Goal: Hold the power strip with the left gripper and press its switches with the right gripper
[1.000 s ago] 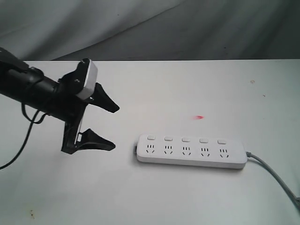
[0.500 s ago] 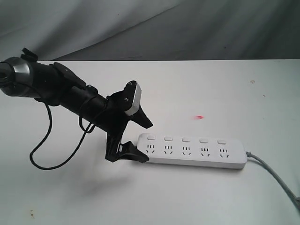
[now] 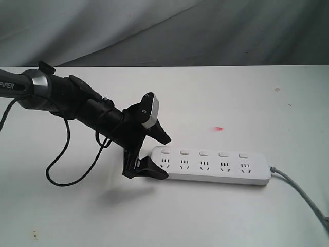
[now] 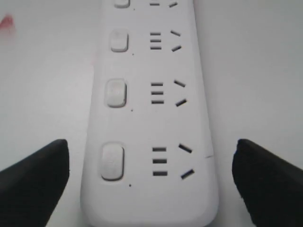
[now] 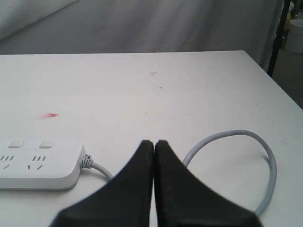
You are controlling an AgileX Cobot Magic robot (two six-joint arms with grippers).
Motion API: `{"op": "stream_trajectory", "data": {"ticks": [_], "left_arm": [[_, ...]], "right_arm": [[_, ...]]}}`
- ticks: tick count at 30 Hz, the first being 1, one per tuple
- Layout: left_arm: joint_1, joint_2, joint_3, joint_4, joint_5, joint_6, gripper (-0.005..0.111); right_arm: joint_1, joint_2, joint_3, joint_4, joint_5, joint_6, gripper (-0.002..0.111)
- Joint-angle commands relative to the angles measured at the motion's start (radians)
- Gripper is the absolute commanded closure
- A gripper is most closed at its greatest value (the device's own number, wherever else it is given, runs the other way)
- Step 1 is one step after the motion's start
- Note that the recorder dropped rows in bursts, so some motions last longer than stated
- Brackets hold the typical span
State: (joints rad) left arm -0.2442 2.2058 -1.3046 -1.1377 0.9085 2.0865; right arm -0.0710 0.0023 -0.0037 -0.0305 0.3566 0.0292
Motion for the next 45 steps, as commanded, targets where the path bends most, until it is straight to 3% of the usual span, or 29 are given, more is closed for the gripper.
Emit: {"op": "stream_trajectory", "data": {"ticks": [1,7,10,19,27,45], "left_arm": [[-0.005,0.015,-0.008,-0.011,-0.028,0.007,0.020],[-0.005,0.032,-0.013,-0.011,-0.026,0.007,0.020],[-0.005,0.033,-0.013,-0.011,-0.026,0.007,0.026],[-0.005,0.033,-0.013,-0.011,-0.014,0.007,0.077],[-0.003,0.033,-0.013,-0.003,-0.023,0.007,0.105],[-0.003,0.033,-0.013,-0.003,-0.020,0.007,0.107]], "right_arm": [[-0.008,-0.002,0.004,0.003,-0.015,0.003,0.108],[-0.008,-0.002,0.004,0.003,-0.015,0.003,0.108],[-0.008,-0.002,0.004,0.003,-0.015,0.003,0.108],[-0.008,-0.002,0.004,0.003,-0.015,0.003,0.108],[-0.008,-0.002,0.004,0.003,-0.015,0.003,0.108],[-0.008,-0.002,0.004,0.003,-0.015,0.003,0.108]]}}
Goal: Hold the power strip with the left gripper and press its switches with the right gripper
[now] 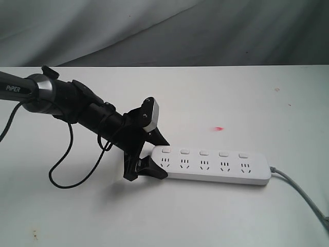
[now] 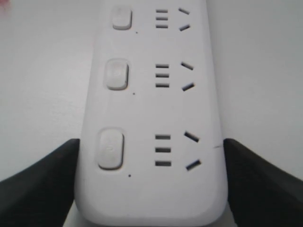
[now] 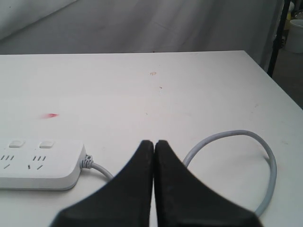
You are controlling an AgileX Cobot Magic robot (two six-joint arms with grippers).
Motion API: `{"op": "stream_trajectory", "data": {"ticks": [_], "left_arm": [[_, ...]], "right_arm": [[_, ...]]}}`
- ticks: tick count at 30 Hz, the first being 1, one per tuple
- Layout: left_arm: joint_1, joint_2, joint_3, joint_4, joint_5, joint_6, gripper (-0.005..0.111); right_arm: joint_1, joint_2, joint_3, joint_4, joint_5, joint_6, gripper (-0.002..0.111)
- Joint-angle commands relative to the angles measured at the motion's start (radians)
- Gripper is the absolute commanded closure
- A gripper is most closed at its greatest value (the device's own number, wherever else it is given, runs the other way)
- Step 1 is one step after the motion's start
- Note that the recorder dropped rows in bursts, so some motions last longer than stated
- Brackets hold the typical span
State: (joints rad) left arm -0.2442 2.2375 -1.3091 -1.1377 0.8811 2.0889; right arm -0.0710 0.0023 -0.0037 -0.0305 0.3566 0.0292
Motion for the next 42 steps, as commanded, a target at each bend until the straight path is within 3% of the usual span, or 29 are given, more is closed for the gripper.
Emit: {"op": "stream_trajectory", "data": {"ticks": [1,7,14,18,23,25,28,37,42], "left_arm": [[-0.003,0.002,-0.008,-0.003,0.008,0.005,0.107],[-0.003,0.002,-0.008,-0.003,0.008,0.005,0.107],[-0.003,0.002,-0.008,-0.003,0.008,0.005,0.107],[-0.003,0.002,-0.008,-0.003,0.008,0.005,0.107],[-0.003,0.002,-0.008,-0.003,0.008,0.005,0.107],[-0.003,0.002,-0.008,-0.003,0.008,0.005,0.107],[-0.003,0.002,-0.008,-0.003,0.008,0.005,0.107],[-0.003,0.002,-0.008,-0.003,0.008,0.005,0.107],[-0.003,0.002,-0.008,-0.003,0.008,0.005,0.107]], "right_arm": [[-0.008,-0.002,0.004,0.003,-0.015,0.003,0.108],[-0.008,-0.002,0.004,-0.019,-0.029,0.003,0.108],[-0.008,-0.002,0.004,-0.019,-0.554,0.003,0.108],[-0.008,-0.002,0.004,0.004,-0.668,0.007,0.108],[-0.008,-0.002,0.004,0.199,-0.993,0.381,0.108],[-0.008,-0.002,-0.047,0.314,-0.905,0.381,0.108],[-0.008,0.024,-0.263,0.294,-0.549,0.303,0.108],[-0.008,0.579,-0.835,0.281,-0.357,0.220,0.108],[-0.008,0.837,-1.212,0.182,-0.147,0.124,0.108]]}}
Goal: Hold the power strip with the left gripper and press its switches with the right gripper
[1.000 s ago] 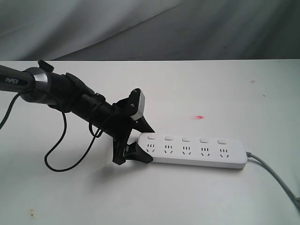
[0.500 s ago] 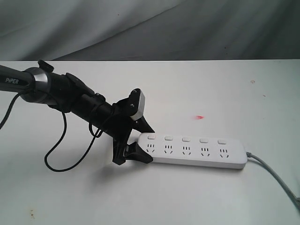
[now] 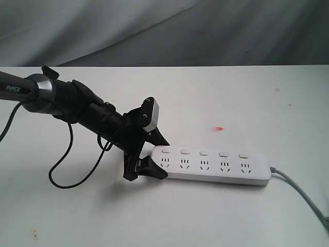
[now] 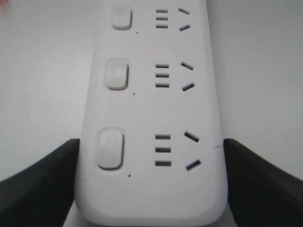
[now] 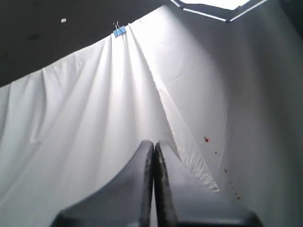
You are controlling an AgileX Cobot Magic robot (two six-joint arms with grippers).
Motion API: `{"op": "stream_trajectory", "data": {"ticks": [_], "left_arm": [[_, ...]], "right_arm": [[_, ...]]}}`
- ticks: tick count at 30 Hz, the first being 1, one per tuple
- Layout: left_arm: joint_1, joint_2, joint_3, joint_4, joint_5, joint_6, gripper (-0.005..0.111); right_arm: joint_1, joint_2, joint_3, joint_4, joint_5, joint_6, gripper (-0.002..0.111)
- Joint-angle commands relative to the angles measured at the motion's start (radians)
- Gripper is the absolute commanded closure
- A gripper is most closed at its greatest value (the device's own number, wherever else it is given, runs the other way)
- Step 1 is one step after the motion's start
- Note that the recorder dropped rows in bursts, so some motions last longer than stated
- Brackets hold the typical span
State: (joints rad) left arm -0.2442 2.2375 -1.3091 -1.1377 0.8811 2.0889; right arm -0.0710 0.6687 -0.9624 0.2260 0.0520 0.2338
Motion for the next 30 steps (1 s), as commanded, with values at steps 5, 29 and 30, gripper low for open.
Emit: {"op": "stream_trajectory", "data": {"ticks": [5,29,30], "left_arm": [[-0.003,0.002,-0.008,-0.003,0.008,0.005,0.107],[-0.003,0.002,-0.008,-0.003,0.008,0.005,0.107],[-0.003,0.002,-0.008,-0.003,0.008,0.005,0.107]], "right_arm": [[-0.008,0.385,-0.592,-0.077,0.453,-0.234,0.108],[-0.007,0.961,-0.700,0.315,1.024,-1.201,0.108],[-0.007,0.984,-0.680,0.331,1.032,-1.219,0.108]]}}
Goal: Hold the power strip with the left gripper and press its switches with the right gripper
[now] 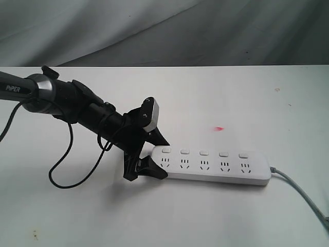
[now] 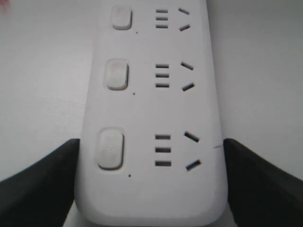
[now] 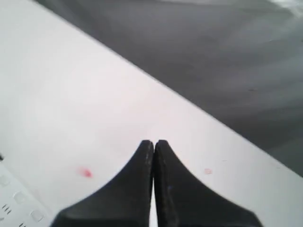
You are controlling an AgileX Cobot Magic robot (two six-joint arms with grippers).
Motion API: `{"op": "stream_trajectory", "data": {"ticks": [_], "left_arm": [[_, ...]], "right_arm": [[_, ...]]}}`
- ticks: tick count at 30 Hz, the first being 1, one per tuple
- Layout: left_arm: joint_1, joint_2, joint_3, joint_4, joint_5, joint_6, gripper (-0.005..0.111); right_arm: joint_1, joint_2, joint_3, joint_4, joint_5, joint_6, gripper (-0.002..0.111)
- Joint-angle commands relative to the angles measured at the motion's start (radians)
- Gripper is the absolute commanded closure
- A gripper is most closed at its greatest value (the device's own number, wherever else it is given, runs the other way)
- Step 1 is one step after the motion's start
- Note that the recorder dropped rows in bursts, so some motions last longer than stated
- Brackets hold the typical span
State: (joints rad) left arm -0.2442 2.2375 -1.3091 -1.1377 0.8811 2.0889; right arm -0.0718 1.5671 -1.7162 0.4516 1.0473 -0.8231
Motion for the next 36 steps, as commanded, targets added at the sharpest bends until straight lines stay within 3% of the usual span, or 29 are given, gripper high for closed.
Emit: {"op": "stream_trajectory", "data": {"ticks": [1,10,14,18,20,27,36], "left_arm": [[-0.003,0.002,-0.008,-0.003,0.008,0.005,0.107],[-0.003,0.002,-0.008,-0.003,0.008,0.005,0.107],[-0.003,0.002,-0.008,-0.003,0.008,0.005,0.107],[-0.003,0.002,-0.008,-0.003,0.008,0.005,0.107],[-0.003,0.002,-0.008,-0.003,0.008,0.005,0.107],[-0.003,0.002,-0.008,-0.003,0.008,0.005,0.107],[-0.003,0.002,-0.008,-0.003,0.008,0.005,0.107]], "right_arm": [[-0.006,0.115,0.092,0.122,0.044,-0.176,0.108],[0.037,0.332,0.156,0.292,0.056,-0.495,0.106],[0.087,0.401,0.156,0.421,0.056,-0.592,0.088],[0.146,0.467,0.156,0.432,0.017,-0.616,0.064],[0.177,0.503,0.156,0.443,-0.004,-0.635,0.058],[0.258,0.568,0.156,0.482,-0.019,-0.694,0.056],[0.270,0.570,0.156,0.547,-0.013,-0.685,0.056]]}}
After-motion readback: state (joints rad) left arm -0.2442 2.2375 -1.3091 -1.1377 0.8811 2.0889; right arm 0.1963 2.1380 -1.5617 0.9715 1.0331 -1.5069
